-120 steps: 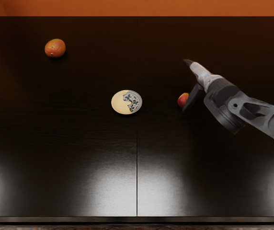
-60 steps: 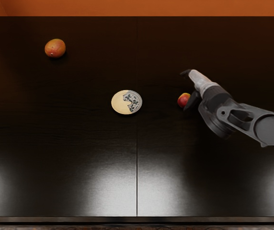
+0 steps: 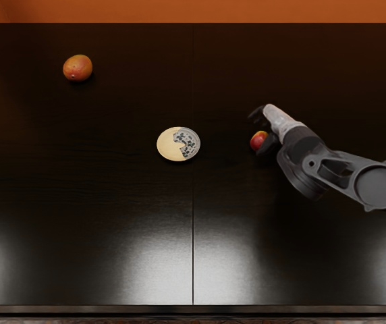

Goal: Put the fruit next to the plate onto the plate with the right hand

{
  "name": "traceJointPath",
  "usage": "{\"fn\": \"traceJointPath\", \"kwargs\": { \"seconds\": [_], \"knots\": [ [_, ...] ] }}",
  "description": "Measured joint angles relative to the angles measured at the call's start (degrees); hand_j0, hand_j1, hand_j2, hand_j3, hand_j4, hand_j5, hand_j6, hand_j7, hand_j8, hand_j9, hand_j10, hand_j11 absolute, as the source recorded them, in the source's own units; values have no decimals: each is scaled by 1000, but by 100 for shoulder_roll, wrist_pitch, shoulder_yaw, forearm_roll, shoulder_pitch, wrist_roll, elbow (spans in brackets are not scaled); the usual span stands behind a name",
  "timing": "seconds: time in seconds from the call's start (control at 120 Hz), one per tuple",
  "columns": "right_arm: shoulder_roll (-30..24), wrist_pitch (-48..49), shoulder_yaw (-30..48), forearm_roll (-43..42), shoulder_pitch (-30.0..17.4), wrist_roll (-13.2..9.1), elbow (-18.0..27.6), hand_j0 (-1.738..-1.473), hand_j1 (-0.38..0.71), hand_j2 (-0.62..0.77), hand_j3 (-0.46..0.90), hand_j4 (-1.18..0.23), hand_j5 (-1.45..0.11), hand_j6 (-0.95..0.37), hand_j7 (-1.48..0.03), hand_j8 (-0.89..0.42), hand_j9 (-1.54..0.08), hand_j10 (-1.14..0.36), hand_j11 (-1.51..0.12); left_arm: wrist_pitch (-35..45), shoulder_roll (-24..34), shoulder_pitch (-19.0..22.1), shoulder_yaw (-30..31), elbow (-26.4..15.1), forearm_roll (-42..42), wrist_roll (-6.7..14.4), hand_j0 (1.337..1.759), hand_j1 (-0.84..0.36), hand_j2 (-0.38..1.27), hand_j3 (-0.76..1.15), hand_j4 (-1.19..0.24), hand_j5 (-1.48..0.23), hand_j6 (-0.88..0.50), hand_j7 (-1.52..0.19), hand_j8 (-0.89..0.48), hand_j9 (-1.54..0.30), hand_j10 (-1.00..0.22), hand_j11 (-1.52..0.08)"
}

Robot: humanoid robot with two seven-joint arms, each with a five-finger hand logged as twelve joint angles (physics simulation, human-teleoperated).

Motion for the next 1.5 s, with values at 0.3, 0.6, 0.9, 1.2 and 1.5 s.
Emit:
{"fn": "traceJointPath", "kwargs": {
  "seconds": [0.3,0.6,0.9,1.2,1.5],
  "knots": [
    [-18,29,4,-12,-109,-1,11,-1658,184,-83,0,-461,-570,-455,-583,-399,-584,-454,-583,0,0,0,0,1,0,0,1658,341,2,0,-7,-9,-7,-9,-7,-9,-7,-9],
    [4,29,15,-15,-136,-8,15,-1655,247,-29,-2,-550,-623,-464,-665,-368,-650,-536,-648,0,0,0,0,0,0,0,1658,341,2,0,-7,-9,-7,-9,-7,-9,-7,-9],
    [28,21,23,2,-155,-11,0,-1652,250,-6,-1,-619,-584,-474,-688,-392,-636,-558,-642,0,0,0,-1,-2,0,0,1658,341,2,0,-7,-9,-7,-9,-7,-9,-7,-9],
    [80,7,25,-31,-209,-13,-22,-1649,269,-43,-4,-665,-546,-413,-695,-409,-573,-523,-623,0,0,0,-1,0,1,0,1658,341,2,0,-7,-9,-7,-9,-7,-9,-7,-9],
    [73,32,57,32,-235,-9,-8,-1648,308,-28,-1,-659,-632,-388,-736,-353,-662,-476,-653,0,0,0,-1,2,-1,0,1658,341,2,0,-7,-9,-7,-9,-7,-9,-7,-9]
  ]
}}
